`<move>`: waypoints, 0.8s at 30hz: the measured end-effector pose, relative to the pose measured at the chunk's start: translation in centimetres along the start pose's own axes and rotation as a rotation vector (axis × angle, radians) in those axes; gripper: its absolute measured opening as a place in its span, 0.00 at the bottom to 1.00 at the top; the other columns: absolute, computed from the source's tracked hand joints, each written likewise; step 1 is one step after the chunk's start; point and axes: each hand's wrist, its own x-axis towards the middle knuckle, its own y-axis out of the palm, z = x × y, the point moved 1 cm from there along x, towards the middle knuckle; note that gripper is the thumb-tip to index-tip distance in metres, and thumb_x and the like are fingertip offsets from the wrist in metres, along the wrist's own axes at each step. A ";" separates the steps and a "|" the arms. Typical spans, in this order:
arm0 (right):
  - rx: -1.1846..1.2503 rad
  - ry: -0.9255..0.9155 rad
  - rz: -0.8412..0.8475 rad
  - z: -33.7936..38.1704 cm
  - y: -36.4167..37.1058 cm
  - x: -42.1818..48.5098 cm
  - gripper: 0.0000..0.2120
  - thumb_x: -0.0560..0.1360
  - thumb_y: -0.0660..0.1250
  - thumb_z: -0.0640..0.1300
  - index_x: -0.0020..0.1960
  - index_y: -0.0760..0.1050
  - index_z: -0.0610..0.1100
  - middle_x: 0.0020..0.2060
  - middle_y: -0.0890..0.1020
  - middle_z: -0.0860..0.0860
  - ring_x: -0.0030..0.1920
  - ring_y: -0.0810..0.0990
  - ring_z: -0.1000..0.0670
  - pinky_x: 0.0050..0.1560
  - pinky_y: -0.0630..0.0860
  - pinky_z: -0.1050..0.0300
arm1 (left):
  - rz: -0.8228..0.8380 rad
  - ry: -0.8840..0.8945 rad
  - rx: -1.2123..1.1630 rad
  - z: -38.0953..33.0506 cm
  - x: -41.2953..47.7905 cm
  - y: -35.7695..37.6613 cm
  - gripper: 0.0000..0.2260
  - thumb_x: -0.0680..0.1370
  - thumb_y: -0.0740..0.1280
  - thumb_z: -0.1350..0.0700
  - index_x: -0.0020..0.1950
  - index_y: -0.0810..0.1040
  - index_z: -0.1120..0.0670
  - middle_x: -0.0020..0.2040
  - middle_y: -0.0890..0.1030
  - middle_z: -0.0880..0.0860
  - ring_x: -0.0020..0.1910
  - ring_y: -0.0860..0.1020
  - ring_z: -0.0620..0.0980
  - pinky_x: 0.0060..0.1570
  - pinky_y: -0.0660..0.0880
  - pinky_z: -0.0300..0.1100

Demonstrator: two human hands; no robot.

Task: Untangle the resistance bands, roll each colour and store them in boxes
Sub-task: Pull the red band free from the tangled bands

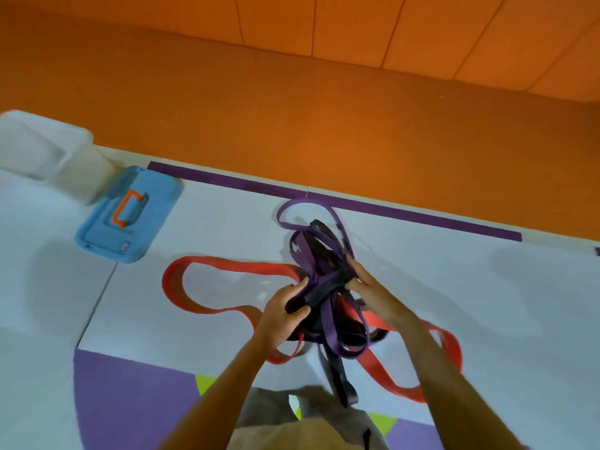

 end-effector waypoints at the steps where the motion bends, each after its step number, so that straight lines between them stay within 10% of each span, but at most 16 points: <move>1: -0.038 -0.029 -0.027 -0.1 1.6 0.1 0.31 0.85 0.66 0.46 0.82 0.57 0.61 0.78 0.69 0.52 0.74 0.74 0.52 0.74 0.73 0.50 | 0.006 -0.001 -0.011 0.1 0.1 -0.2 0.27 0.81 0.69 0.63 0.78 0.72 0.44 0.69 0.78 0.47 0.69 0.76 0.46 0.72 0.72 0.42; 7: -0.421 0.061 -0.358 -0.7 8.4 0.9 0.57 0.62 0.74 0.75 0.81 0.51 0.59 0.76 0.68 0.46 0.72 0.73 0.37 0.70 0.75 0.33 | 0.012 -0.180 -0.570 0.7 -0.1 -1.8 0.18 0.86 0.57 0.70 0.75 0.73 0.63 0.70 0.80 0.62 0.71 0.78 0.61 0.72 0.74 0.53; 11: -0.642 0.090 -0.586 -1.8 10.8 1.2 0.42 0.67 0.74 0.67 0.74 0.61 0.54 0.64 0.78 0.47 0.63 0.80 0.37 0.66 0.76 0.32 | 0.195 -0.207 -0.516 1.4 -0.5 -3.9 0.19 0.85 0.56 0.68 0.65 0.81 0.52 0.62 0.85 0.52 0.60 0.84 0.41 0.57 0.79 0.31; 16: -0.462 0.044 -0.711 -1.5 10.3 0.8 0.26 0.71 0.78 0.51 0.65 0.72 0.51 0.55 0.84 0.50 0.55 0.83 0.42 0.55 0.82 0.42 | -0.053 0.010 0.022 1.7 2.4 -6.2 0.14 0.81 0.68 0.66 0.64 0.83 0.55 0.65 0.84 0.55 0.68 0.79 0.57 0.69 0.74 0.47; 21: -0.346 0.012 -0.760 -1.4 8.0 -0.1 0.27 0.73 0.77 0.45 0.69 0.71 0.51 0.52 0.81 0.56 0.52 0.80 0.48 0.57 0.80 0.48 | 0.429 -0.011 0.732 3.3 5.7 -6.4 0.61 0.70 0.78 0.34 0.84 0.33 0.38 0.86 0.34 0.51 0.85 0.34 0.60 0.76 0.31 0.69; 24: -0.320 0.052 -0.771 -1.7 6.7 -0.4 0.25 0.74 0.77 0.45 0.66 0.71 0.51 0.52 0.82 0.54 0.52 0.83 0.46 0.56 0.83 0.47 | 0.589 -0.069 0.887 4.8 6.5 -6.8 0.67 0.64 0.80 0.30 0.81 0.29 0.34 0.86 0.34 0.52 0.84 0.34 0.61 0.76 0.33 0.74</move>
